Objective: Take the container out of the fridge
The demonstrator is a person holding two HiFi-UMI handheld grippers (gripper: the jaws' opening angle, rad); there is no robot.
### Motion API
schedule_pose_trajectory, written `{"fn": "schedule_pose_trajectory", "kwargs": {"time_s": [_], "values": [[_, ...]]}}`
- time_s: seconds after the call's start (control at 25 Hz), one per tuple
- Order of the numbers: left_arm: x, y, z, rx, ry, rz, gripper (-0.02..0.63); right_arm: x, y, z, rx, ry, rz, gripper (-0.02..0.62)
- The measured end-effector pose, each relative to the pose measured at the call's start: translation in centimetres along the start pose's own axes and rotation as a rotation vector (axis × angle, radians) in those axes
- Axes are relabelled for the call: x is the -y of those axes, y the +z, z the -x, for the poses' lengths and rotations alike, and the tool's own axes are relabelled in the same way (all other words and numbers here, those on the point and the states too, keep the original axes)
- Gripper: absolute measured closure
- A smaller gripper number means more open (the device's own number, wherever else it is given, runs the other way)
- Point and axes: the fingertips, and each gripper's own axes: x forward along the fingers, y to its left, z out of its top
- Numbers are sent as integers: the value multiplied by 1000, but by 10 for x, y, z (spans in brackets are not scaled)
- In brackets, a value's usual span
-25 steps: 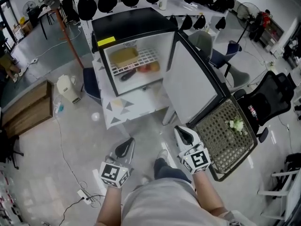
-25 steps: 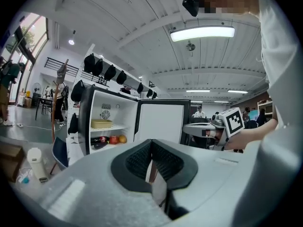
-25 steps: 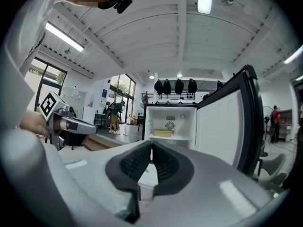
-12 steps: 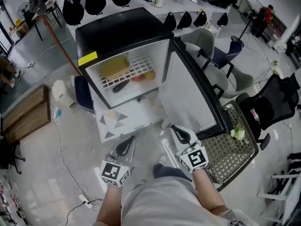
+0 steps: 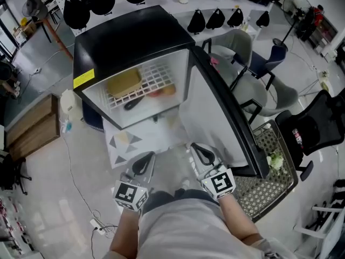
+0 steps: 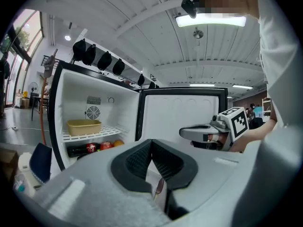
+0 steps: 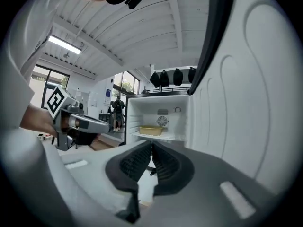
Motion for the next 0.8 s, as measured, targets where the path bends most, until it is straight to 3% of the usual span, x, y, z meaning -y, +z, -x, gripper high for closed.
{"fn": "schedule_pose_trajectory", "kwargs": {"time_s": [0.2,0.4,0.8], "values": [[-3,0,-22,-22,-3,-2,598,10,-3,-10,-1,33,-34,583],[-18,3,-44,-29,-14,-1,598,32,-5,-25,-14,7,-38,583],[-75,16,-94,-56,-102,-37,597,69,-7,-61,-35,-144,-66,583]]}}
